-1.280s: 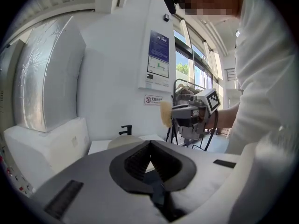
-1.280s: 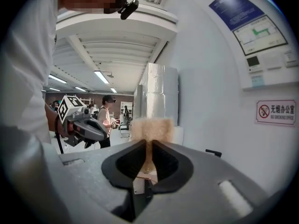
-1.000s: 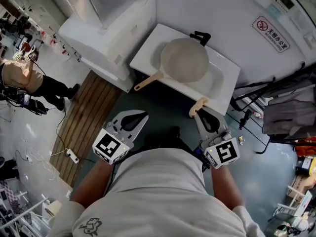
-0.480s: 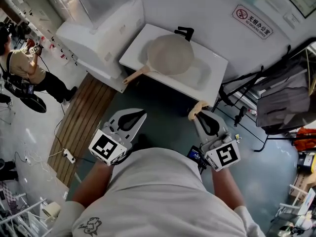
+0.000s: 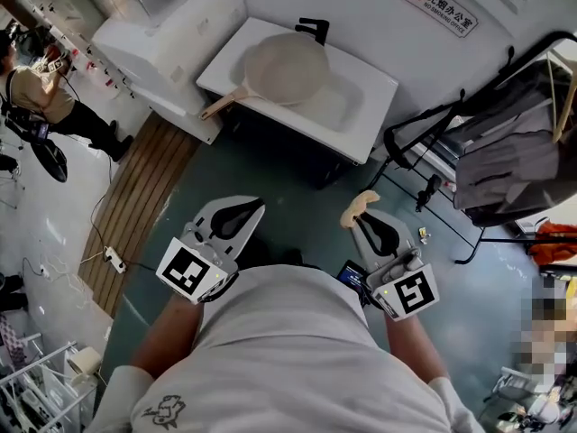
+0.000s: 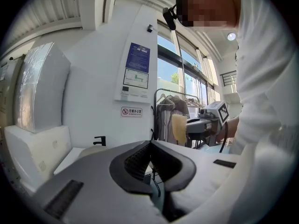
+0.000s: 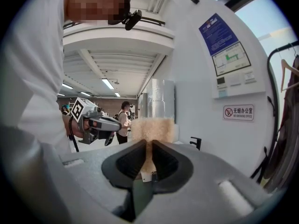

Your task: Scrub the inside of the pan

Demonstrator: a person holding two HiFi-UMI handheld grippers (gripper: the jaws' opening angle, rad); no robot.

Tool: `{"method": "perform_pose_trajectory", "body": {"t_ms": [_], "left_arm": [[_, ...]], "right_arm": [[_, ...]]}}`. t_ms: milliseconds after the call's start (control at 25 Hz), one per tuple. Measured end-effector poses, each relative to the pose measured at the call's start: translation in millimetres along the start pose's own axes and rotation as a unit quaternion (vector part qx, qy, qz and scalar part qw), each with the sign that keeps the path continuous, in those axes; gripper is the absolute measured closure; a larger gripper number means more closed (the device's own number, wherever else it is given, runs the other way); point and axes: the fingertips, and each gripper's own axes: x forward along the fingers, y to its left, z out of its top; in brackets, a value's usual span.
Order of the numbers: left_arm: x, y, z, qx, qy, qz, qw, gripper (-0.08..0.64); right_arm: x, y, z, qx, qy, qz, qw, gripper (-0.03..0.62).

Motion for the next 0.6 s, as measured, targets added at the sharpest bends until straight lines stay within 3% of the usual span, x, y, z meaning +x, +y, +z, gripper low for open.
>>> {"method": "perform_pose_trajectory", "body": {"t_ms": [240, 600], "left_arm": [[1.3, -43.5, -1.1, -0.004, 0.003, 0.008, 1.0, 0.561], [2.8, -55.9, -0.6, 0.002, 0.001, 0.008, 1.0, 0.561]], "right_arm": [[-39.3, 5.3, -4.5, 0.005, -0.007, 0.013, 1.0, 0.551], [-45.6, 7.3, -8.2, 0.012, -0.017, 0.02, 1.0, 0.551]]}}
